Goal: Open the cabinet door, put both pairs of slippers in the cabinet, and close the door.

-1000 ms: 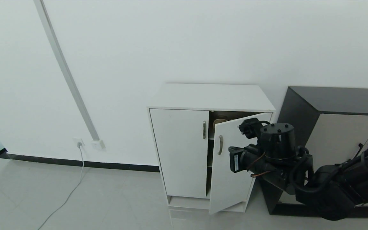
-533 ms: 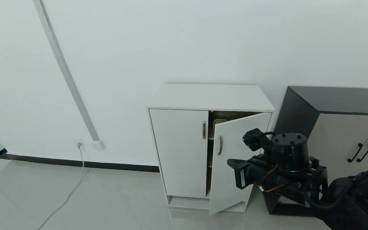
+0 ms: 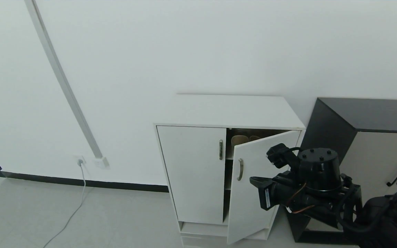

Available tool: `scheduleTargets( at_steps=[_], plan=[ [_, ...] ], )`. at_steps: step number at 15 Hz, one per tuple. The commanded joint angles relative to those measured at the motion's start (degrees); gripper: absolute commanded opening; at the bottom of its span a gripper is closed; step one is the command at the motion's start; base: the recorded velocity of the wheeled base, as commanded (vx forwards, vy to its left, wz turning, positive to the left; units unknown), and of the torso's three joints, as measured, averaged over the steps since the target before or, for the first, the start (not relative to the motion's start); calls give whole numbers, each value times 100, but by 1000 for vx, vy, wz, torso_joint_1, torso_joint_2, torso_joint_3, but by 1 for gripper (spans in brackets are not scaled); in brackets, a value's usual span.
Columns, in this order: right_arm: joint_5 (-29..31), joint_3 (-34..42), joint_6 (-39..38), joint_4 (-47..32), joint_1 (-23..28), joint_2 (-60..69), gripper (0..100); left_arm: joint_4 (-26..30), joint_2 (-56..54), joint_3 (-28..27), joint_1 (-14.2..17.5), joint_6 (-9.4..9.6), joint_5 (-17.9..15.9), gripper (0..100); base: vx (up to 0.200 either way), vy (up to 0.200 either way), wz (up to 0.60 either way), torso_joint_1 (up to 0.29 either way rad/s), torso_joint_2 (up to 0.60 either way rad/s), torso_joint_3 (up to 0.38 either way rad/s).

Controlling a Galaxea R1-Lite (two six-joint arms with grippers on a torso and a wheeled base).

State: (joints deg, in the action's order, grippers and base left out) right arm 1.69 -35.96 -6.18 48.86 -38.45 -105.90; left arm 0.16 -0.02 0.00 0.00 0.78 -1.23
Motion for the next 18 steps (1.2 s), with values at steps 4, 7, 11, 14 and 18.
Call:
scheduleTargets(
  at_steps=[4,7,11,14,18],
  plan=[
    [24,230,3,-8,22,201,0,2,2,0,0,1,9,0,100,0,0,0,1,2],
    [24,221,3,-34,30,149,0,2,2,0,0,1,9,0,0,0,0,0,0,0],
    [33,-69,3,-26,268,-238,0,2,2,0,0,1,9,0,0,0,0,0,0,0],
    [15,-403,3,-17,505,-607,0,2,2,0,0,-16,9,0,0,0,0,0,0,0],
    [-2,-921,-24,-17,698,-1135,0,2,2,0,0,-78,18,0,0,0,0,0,0,0]
  ],
)
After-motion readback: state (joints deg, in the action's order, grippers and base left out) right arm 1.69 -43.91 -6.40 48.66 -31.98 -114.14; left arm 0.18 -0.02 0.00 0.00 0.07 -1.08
